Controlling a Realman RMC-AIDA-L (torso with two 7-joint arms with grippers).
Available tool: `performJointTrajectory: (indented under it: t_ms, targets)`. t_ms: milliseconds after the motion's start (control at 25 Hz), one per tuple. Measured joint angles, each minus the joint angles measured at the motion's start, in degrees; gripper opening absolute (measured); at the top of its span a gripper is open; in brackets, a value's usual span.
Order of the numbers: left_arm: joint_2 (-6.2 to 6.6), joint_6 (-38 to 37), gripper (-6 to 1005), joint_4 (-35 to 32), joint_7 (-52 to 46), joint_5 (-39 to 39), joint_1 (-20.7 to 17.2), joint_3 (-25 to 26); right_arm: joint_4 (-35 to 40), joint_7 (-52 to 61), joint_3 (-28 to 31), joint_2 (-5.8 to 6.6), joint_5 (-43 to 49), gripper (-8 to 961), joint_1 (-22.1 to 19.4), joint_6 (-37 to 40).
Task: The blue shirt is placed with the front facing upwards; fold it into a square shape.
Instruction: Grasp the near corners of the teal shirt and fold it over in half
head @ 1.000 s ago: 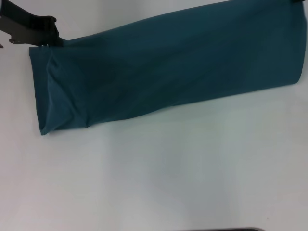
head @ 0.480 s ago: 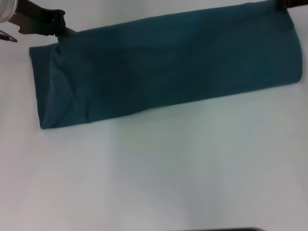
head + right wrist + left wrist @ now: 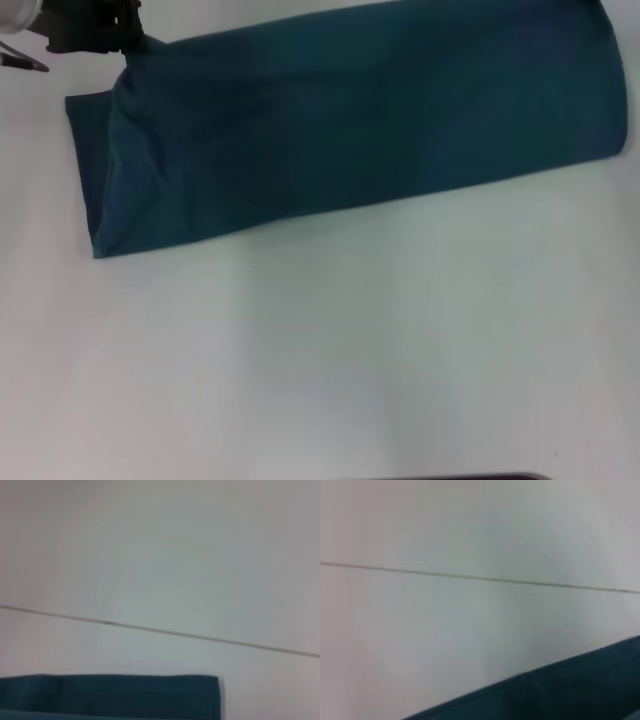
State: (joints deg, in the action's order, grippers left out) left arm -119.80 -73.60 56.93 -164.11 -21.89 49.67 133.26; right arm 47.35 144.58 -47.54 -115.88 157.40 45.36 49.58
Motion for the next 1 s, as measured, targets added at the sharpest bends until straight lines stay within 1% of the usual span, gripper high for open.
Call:
performJointTrajectory:
  t_ms: [120,240,400,600,760,1000]
  targets:
    - [-0.09,1.1,6,-0.8,-0.7,0.3,0.4,-0.3,-1.6,0.1,-0.8,-0.13,0.2,45,0.6,-2.8]
    - [-0.51,2.5,6,-1.7,-1.0,0.6,0.9,-0.6,-3.8,0.7,-2.1,-0.54,1.5,45,1.5,-6.7]
    - [-1.00,3.4,6,-0.5,-2.0,0.9,0.8,-0.5,-4.0,2.1,-2.2,-0.90,3.0,46,2.1,-9.0]
    - [-0.97,4.5,6,-1.8,-2.3,1.2,1.1,-0.7,-6.1,2.3,-2.7,-1.08,3.0,48,2.9,-13.3]
    - [-1.01,5.0,6,-2.2,-2.3,1.5,1.1,-0.7,-8.3,2.1,-4.9,-1.42,3.0,49,3.3,-17.3]
    - [-1.12,5.8,7,-2.6,-2.4,2.0,0.8,-0.8,-9.8,2.0,-7.5,-1.72,3.0,50,3.7,-20.4]
